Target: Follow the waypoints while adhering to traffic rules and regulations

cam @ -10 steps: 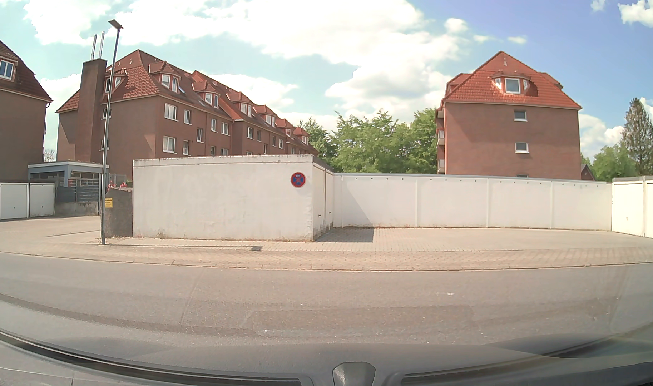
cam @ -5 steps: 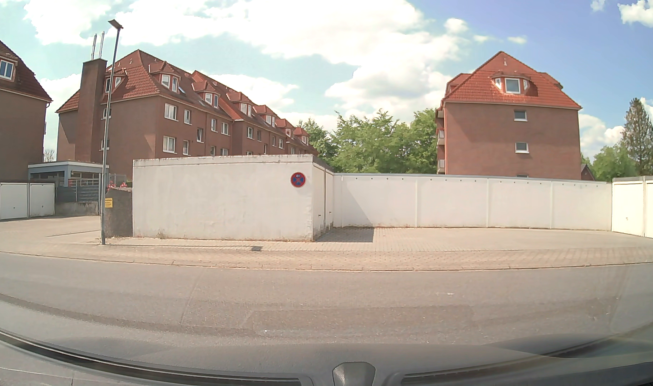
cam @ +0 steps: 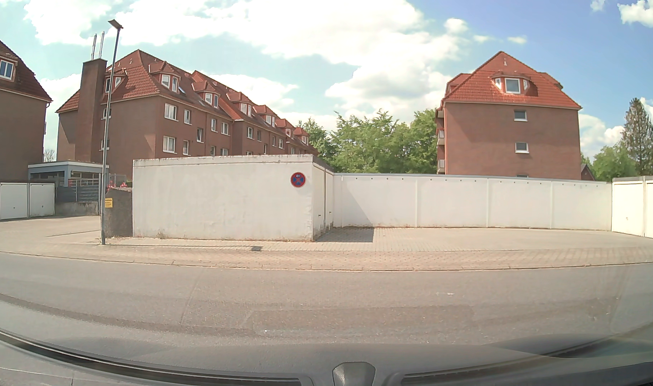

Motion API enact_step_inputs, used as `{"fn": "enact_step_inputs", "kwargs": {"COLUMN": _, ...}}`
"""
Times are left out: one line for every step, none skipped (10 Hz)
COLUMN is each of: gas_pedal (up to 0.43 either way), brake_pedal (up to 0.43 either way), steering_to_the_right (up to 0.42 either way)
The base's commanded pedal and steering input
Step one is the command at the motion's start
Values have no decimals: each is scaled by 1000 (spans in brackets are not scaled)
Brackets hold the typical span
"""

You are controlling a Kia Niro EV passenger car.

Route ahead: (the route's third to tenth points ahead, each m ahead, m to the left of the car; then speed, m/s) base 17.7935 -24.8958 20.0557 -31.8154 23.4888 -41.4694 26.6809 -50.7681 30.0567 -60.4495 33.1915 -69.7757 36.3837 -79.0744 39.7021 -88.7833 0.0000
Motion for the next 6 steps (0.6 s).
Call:
{"fn": "enact_step_inputs", "kwargs": {"gas_pedal": 0, "brake_pedal": 555, "steering_to_the_right": -1}}
{"fn": "enact_step_inputs", "kwargs": {"gas_pedal": 0, "brake_pedal": 555, "steering_to_the_right": 3}}
{"fn": "enact_step_inputs", "kwargs": {"gas_pedal": 0, "brake_pedal": 555, "steering_to_the_right": 3}}
{"fn": "enact_step_inputs", "kwargs": {"gas_pedal": 0, "brake_pedal": 561, "steering_to_the_right": 3}}
{"fn": "enact_step_inputs", "kwargs": {"gas_pedal": 0, "brake_pedal": 561, "steering_to_the_right": 3}}
{"fn": "enact_step_inputs", "kwargs": {"gas_pedal": 0, "brake_pedal": 555, "steering_to_the_right": 6}}
